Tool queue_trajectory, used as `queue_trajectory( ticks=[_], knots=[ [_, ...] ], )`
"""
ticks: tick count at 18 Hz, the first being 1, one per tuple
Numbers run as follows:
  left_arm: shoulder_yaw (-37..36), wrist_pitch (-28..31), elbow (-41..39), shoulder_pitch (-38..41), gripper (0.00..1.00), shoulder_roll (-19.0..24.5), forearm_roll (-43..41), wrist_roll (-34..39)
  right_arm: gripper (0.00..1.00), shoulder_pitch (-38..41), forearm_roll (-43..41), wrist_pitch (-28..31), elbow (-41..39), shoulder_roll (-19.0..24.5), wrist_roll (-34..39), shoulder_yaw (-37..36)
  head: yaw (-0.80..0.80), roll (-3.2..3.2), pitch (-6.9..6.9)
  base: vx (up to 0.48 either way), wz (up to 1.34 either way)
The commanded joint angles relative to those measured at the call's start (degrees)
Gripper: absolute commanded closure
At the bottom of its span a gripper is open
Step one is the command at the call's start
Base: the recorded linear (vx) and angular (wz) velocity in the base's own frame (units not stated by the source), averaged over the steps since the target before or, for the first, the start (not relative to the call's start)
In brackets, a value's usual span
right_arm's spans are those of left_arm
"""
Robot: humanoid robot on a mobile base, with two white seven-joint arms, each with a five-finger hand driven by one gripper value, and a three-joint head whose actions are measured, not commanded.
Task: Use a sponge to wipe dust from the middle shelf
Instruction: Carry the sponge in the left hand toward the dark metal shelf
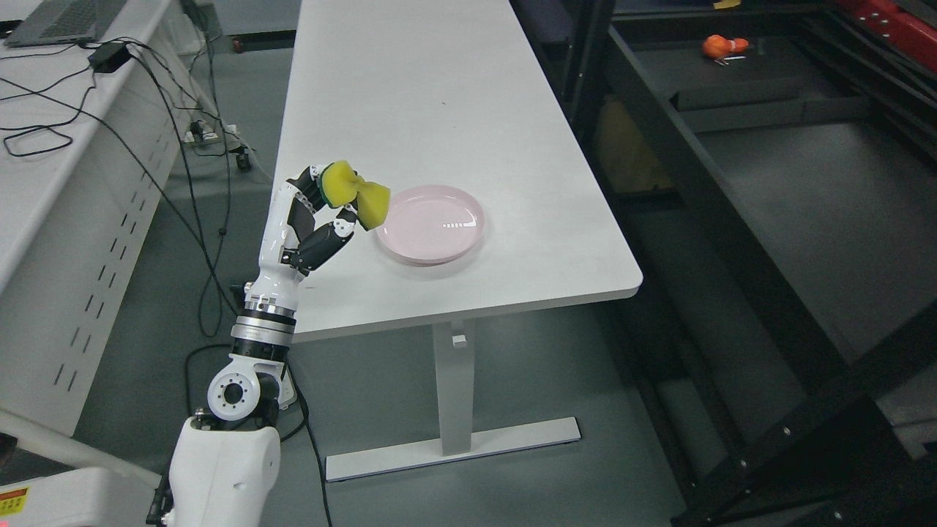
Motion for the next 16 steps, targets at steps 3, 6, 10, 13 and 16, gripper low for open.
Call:
queue_trajectory(
  ticks=[3,6,10,13,16],
  knots=[
    [0.49,0.87,-3.63,2.09,1.0,1.0,0.04,-0.12,0.0,0.01,0.0,0.03,-1.0,-1.0,-0.05,0.0,0.0,0.0,0.0,-0.237,-0.71],
    [-1.61,0.87,-5.47,4.82,1.0,1.0,0.04,-0.39,0.0,0.01,0.0,0.03,-1.0,-1.0,-0.05,0.0,0.0,0.0,0.0,-0.255,-0.76],
    [-4.86,0.61,-6.44,6.67,1.0,1.0,0.04,-0.47,0.0,0.01,0.0,0.03,-1.0,-1.0,-0.05,0.0,0.0,0.0,0.0,-0.241,-0.85],
    [-7.33,-0.71,-7.94,7.99,1.0,1.0,0.04,-1.17,0.0,0.01,0.0,0.03,-1.0,-1.0,-0.05,0.0,0.0,0.0,0.0,-0.222,-0.86],
    [-12.06,-2.29,-9.07,7.03,1.0,1.0,-0.39,-2.49,0.0,0.01,0.0,0.03,-1.0,-1.0,-0.05,0.0,0.0,0.0,0.0,-0.222,-0.98]
  ],
)
